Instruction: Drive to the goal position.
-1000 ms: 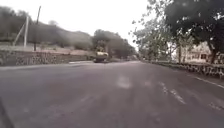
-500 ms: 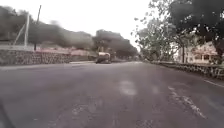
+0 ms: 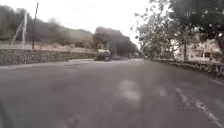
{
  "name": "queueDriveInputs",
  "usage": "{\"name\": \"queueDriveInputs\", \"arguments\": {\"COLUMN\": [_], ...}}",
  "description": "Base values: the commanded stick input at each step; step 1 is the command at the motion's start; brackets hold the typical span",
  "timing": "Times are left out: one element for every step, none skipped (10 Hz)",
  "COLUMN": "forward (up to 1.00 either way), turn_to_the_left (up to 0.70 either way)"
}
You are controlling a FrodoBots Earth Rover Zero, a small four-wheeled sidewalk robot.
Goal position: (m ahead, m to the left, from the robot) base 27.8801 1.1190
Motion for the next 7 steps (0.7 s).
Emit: {"name": "queueDriveInputs", "arguments": {"forward": [0.70,0.70,0.70,0.70,0.70,0.70,0.70], "turn_to_the_left": [-0.02,0.00,0.00,0.00,0.00,0.00,0.00]}}
